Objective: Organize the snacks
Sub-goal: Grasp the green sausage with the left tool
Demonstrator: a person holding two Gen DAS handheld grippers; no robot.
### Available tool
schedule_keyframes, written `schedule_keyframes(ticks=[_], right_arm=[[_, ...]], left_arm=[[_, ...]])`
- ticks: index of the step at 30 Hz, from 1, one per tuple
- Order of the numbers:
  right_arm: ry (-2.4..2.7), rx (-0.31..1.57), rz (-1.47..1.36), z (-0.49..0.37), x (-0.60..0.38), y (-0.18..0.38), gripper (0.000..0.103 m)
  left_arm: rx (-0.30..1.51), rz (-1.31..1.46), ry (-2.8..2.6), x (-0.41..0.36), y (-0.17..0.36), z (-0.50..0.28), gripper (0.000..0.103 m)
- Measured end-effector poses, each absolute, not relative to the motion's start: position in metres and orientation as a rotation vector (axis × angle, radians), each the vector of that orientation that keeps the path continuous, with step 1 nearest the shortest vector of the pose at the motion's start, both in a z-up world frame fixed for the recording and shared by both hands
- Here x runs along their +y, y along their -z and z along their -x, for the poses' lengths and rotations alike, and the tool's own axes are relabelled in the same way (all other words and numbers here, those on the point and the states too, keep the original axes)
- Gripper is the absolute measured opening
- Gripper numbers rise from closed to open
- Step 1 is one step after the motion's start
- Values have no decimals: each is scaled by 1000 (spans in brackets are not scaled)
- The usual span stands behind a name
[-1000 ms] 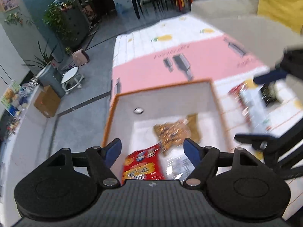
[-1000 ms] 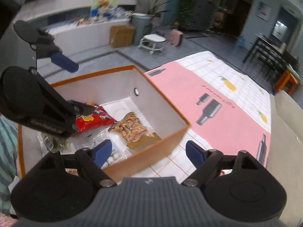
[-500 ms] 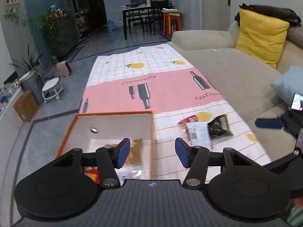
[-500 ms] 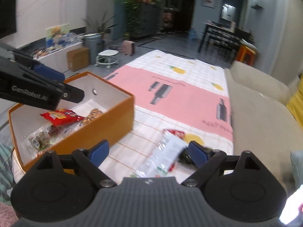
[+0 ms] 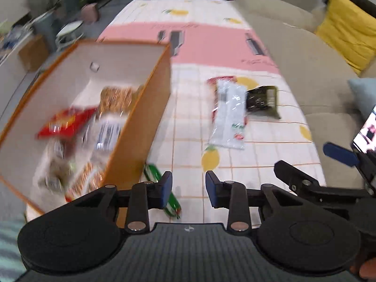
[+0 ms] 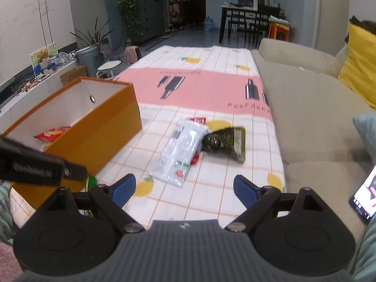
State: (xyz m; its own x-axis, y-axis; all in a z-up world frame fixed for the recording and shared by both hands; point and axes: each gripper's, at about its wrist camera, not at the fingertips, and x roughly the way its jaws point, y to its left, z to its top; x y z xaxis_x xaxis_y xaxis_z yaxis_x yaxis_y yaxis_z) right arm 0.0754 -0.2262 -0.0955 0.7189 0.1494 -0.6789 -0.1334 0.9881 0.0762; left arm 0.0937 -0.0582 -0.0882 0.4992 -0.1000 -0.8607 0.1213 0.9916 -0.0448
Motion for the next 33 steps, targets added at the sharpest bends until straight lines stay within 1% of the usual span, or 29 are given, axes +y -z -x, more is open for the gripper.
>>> schedule_keyframes(ticks=[3,6,8,13,18,23,26,27,28,33], right_arm=[[-164,776,-28,-78,-225,107,87],[-172,778,-3,-79,-223,116,87],[-174,773,20,-78,-222,119,87],[-181,790,23,-81,-221,128,87],[-180,795,43,-84,-217,134,86],[-172,812,43,-89,-217,141,85],[-171,820,39,-91,-217,143,85],[-173,823,41,-91,-216,144,85],[-176,825,43,-91,-216,145,85],[-168,830,54,-96,-217,149,82]], left_arm=[[1032,-3,48,-58,108,-92,39],[1010,-24,-16,-58,123,-90,42],[994,-40,-68,-58,131,-90,42],[1013,-30,-87,-61,144,-96,42],[1030,-95,-116,-70,154,-102,42],[1089,-88,-119,-68,166,-107,42],[1104,-35,-107,-62,168,-110,33],[1104,-28,-95,-62,168,-112,27],[1102,-22,-78,-62,168,-112,25],[1081,-25,25,-69,168,-118,25]])
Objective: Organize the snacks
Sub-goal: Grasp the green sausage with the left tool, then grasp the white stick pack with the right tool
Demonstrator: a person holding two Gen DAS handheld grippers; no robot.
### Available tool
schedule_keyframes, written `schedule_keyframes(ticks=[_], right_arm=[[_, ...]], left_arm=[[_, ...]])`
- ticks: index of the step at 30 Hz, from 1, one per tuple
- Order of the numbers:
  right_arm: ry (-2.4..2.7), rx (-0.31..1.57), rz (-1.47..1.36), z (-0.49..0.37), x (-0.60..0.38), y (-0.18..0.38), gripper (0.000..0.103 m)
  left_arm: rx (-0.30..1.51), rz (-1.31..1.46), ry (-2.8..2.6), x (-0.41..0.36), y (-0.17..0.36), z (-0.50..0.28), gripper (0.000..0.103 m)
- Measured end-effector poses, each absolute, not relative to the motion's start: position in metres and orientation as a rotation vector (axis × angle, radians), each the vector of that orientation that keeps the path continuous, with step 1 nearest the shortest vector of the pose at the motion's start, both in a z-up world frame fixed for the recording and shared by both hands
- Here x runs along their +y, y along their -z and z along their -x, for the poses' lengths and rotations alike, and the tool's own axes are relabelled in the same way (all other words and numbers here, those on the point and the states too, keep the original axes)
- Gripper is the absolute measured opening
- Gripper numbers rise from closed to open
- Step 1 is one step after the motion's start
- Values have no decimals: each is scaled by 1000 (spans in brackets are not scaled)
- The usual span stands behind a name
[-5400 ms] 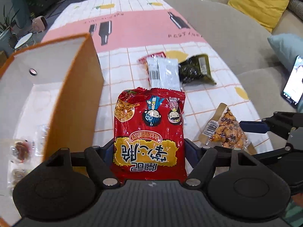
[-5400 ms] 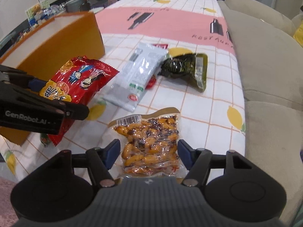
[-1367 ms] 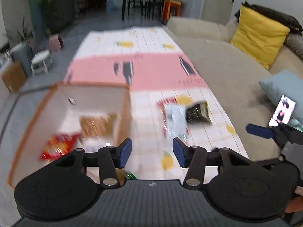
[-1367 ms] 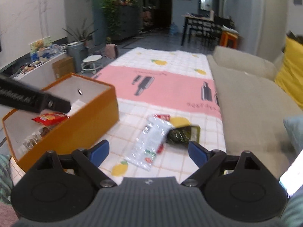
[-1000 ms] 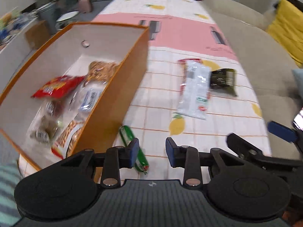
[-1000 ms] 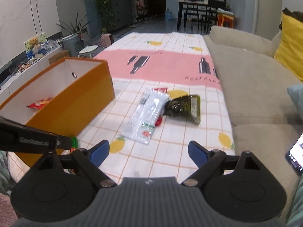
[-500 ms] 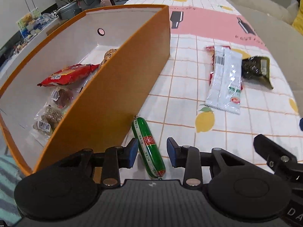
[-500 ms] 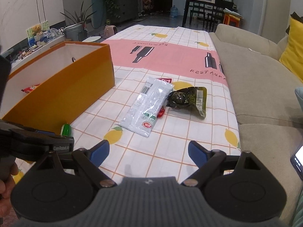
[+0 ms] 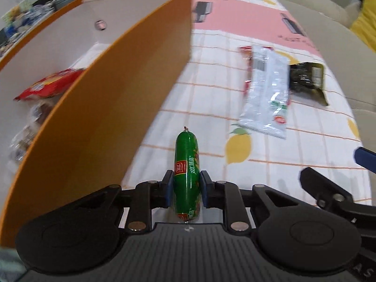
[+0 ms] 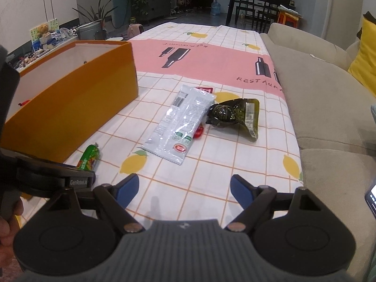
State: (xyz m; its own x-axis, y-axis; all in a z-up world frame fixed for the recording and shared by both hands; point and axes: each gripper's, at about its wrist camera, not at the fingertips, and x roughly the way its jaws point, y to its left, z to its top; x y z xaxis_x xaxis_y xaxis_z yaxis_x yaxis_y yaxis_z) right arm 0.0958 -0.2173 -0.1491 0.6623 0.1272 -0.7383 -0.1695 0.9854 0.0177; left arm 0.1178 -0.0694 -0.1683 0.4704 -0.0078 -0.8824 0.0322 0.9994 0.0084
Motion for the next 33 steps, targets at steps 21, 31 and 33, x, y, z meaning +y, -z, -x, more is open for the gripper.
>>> schedule_keyframes(ticks=[21,31,33], right_arm=[[-139,842,-225,-166,-228,158,79],[-117,888,-204,-205,-206,182,79],[-111,888,-184,-209,-202,186,79]], left_arm=[[1040,-95,165,-71,175,-154,30],[1040,-113,133,-69,174,-152,31],[1055,-111,127,-68,174,-150,34]])
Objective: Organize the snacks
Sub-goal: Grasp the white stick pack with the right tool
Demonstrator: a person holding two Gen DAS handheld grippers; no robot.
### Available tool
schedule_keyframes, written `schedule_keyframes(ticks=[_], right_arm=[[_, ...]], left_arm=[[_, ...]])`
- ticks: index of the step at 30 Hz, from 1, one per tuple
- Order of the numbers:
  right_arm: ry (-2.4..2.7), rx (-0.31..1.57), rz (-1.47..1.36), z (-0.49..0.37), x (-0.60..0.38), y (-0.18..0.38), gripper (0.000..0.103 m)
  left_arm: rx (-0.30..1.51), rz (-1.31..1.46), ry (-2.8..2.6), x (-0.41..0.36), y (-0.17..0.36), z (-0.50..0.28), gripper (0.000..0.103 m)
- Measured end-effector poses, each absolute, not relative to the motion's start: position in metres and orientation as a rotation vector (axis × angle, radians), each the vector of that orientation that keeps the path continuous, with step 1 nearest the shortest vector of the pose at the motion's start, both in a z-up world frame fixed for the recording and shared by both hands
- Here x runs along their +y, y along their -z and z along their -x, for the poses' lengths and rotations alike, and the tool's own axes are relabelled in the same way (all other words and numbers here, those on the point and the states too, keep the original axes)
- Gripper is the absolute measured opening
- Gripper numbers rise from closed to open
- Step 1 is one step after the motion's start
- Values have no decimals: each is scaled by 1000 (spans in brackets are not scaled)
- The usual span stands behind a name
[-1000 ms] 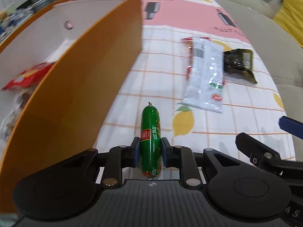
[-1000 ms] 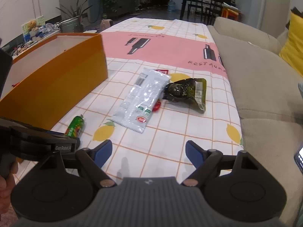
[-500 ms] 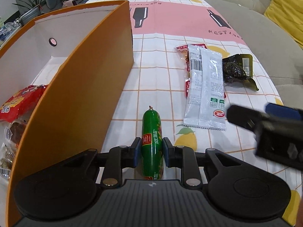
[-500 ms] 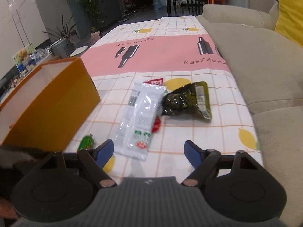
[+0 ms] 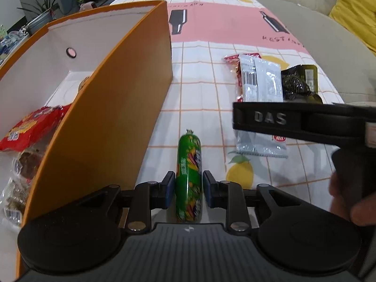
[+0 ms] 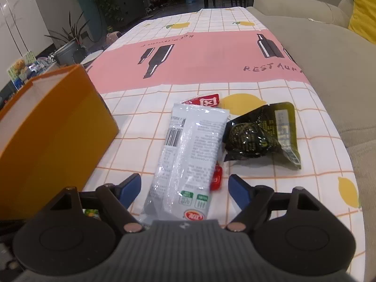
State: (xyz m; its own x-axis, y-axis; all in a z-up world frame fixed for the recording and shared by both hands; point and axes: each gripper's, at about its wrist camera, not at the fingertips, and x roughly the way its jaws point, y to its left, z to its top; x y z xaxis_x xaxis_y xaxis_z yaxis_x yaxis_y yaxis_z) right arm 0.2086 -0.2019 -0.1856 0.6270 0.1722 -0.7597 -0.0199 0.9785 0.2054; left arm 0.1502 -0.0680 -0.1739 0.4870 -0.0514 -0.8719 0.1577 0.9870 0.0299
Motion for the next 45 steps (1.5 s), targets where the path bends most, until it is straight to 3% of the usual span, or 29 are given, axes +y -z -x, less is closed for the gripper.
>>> schedule_keyframes(ticks=[4,6,9,28,31,33,37,41,43,44,45], right_arm=[[-92,886,-130,-211,-196,189,66],[-100,887,-113,-210,-195,189,53],[-110,899,-84,-205,-194,186,50],[-243,1061,82,-107,-225,176,52],[-227,1041,41,-107,-227,177,57],[-218,1011,48,-109,-224,177,67],[-211,973,17,-113,-218,175,72],[-181,965,47,-117,-213,180,70],[-169,971,47,-119,-213,182,61],[-165,975,41,-120,-215,184,57],[-157,968,41,-120,-215,184,53]], left_arm=[[1058,-102,139,-65,174,-150,34],[1059,-97,142,-65,174,-150,29],[1053,-105,148,-67,174,-150,25],[1068,-112,230,-64,173,-138,25],[1060,-109,232,-64,173,-137,26],[1054,-104,233,-63,174,-137,26],[1038,-107,236,-64,174,-138,32],[1028,-86,241,-63,174,-139,38],[1019,-90,243,-64,175,-139,38],[1018,-97,244,-65,175,-138,37],[1017,-101,247,-65,175,-138,29]])
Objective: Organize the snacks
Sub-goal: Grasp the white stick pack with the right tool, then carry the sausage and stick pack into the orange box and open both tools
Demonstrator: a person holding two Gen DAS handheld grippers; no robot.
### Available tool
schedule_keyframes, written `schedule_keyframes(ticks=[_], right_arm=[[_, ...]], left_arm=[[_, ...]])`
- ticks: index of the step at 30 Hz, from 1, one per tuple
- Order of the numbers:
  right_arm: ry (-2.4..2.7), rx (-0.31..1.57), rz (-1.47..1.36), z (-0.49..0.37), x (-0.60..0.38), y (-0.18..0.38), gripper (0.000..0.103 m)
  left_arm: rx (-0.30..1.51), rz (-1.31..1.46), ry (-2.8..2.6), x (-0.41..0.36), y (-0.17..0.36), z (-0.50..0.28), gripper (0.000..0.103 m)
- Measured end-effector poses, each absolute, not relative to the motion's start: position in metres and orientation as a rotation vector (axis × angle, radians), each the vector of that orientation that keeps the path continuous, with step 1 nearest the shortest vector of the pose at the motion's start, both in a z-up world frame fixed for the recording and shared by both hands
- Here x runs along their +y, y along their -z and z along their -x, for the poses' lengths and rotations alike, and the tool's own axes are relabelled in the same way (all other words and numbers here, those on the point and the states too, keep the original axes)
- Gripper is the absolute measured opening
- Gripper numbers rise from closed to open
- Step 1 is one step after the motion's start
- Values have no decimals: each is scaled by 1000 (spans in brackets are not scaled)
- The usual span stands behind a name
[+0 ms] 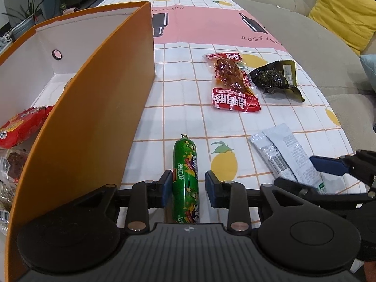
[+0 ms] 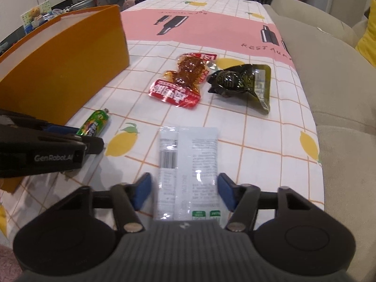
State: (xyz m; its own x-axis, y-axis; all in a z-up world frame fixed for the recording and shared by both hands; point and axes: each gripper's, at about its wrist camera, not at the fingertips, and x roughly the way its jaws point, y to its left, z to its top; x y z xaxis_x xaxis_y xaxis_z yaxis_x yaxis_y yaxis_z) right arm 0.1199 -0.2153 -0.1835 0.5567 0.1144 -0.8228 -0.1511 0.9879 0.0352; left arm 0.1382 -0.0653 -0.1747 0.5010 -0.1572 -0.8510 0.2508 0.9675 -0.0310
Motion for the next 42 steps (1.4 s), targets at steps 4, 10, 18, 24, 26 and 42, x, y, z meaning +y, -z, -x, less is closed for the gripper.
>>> schedule_keyframes(ticks=[4,10,18,24,26,42], right_arm=[[-158,960,55,-119,-215,184,49],[-151,961,48,-117,-215,181,46],[-150,914,38,-107,-216,154,46],[-186,842,-6,-104,-202,118,46],[-211,813,-12,-104,-193,105,46],[-423,693,31,-147,-102,40,46]], left_arm=[[1016,-108,248,-66,175,-137,25],[1012,-86,260,-63,170,-133,24],[970,-3,288,-60,135,-123,24],[908,25,282,-47,94,-116,24],[887,28,276,-41,79,-115,24],[885,-122,171,47,28,-161,24]])
